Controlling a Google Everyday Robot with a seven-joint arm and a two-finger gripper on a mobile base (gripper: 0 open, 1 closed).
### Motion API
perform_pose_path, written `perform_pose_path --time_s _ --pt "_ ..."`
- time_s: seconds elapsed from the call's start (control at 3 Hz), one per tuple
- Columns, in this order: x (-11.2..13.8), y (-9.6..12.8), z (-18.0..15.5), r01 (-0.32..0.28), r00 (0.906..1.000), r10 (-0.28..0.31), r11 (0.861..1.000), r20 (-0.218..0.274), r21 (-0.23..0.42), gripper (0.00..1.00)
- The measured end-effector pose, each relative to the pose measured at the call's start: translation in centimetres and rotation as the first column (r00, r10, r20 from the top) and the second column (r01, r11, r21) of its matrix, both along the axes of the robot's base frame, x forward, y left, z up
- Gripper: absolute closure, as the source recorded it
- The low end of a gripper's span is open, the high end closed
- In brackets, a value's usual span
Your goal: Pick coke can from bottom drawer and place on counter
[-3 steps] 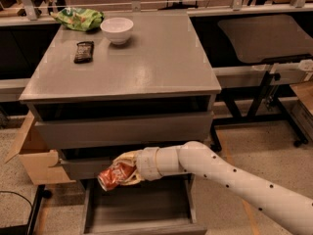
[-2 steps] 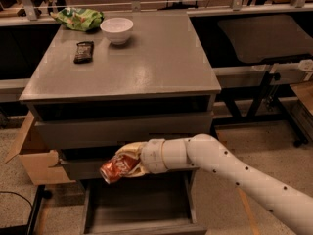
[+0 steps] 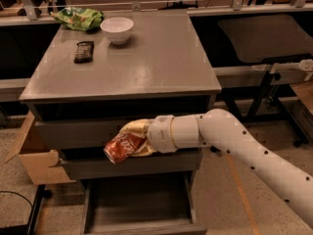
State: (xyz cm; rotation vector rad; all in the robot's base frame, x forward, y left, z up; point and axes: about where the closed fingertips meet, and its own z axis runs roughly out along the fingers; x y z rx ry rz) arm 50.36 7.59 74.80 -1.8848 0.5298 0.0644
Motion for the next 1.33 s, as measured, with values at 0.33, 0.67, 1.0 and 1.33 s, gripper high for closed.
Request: perform_pose_path --time_s 0.33,0.67,1.0,1.33 --pt "0.2 -0.1 0.4 -0.002 1.0 0.002 1.0 0.008 0.0 1.0" --pt "0.9 -0.5 1.5 -0.006 0.9994 0.006 1.0 0.033 0.0 1.0" --pt "2.5 -0.9 4.2 -0.029 0.9968 0.031 0.999 0.073 -0.027 1.0" --pt "4.2 -1.0 7.4 -0.055 0.9916 0.064 0.995 0.112 -0.077 1.0"
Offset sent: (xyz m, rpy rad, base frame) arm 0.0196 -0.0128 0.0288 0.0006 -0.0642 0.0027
